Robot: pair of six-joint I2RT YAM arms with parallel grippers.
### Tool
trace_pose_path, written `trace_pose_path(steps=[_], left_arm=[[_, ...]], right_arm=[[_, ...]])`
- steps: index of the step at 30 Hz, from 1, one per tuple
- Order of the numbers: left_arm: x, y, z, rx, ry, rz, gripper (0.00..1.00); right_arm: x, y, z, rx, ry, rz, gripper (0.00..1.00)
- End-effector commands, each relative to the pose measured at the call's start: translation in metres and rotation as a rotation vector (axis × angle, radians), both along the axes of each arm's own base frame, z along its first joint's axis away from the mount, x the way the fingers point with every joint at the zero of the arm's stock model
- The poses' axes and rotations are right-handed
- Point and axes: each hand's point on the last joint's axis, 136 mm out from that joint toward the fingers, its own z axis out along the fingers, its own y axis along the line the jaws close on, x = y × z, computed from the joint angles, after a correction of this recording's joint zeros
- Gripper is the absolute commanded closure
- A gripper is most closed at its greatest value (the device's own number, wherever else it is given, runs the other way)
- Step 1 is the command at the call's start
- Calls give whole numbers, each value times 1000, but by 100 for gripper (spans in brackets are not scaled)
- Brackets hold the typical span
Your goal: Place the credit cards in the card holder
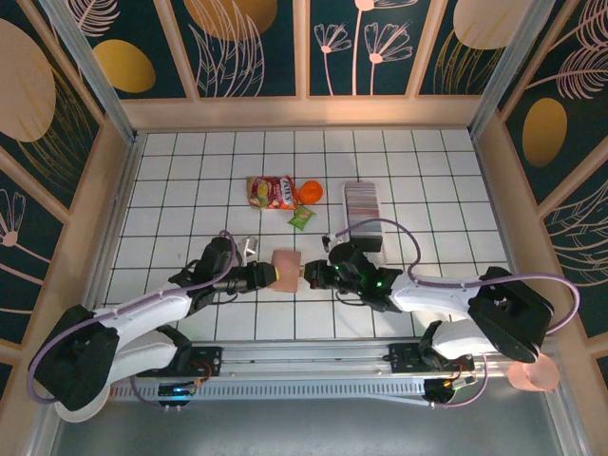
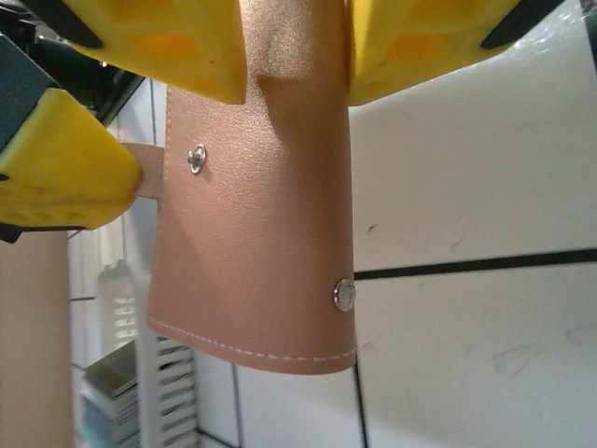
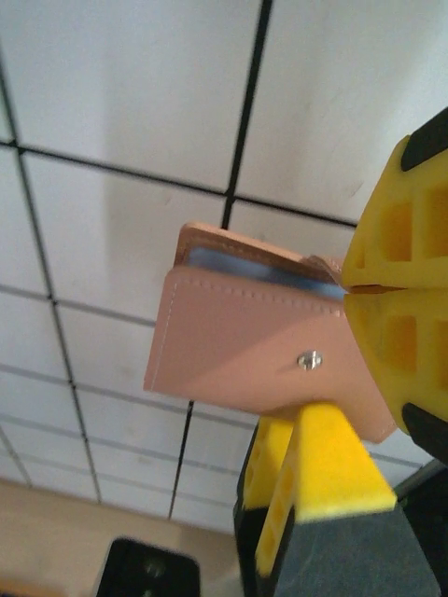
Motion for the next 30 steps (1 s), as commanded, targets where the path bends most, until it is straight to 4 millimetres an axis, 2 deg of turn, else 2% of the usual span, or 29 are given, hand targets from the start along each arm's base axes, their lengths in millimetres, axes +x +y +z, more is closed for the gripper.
trace_pose_path(steps=[1,4,8,12,17,20,23,30], left_arm=[[8,6,-2,65,-35,24,59],[17,17,-3,138,-55,73,35],[24,19,2,168,-68,95,28],[33,20,13,184,-82,117,27],[53,45,30,323,-149,233,27],[55,40,36,292,-161,230,31],[53,32,34,266,-145,193,45],[56,47,16,360,-110,252,42]], right_arm=[[6,5,12,63,-25,-35,100],[6,8,22,78,-46,-19,100],[6,12,35,104,-70,-2,100],[7,15,41,102,-80,7,100],[8,17,40,95,-81,7,100],[9,17,39,90,-81,5,100],[11,16,34,71,-78,-4,100],[16,3,8,-22,-47,-55,100]])
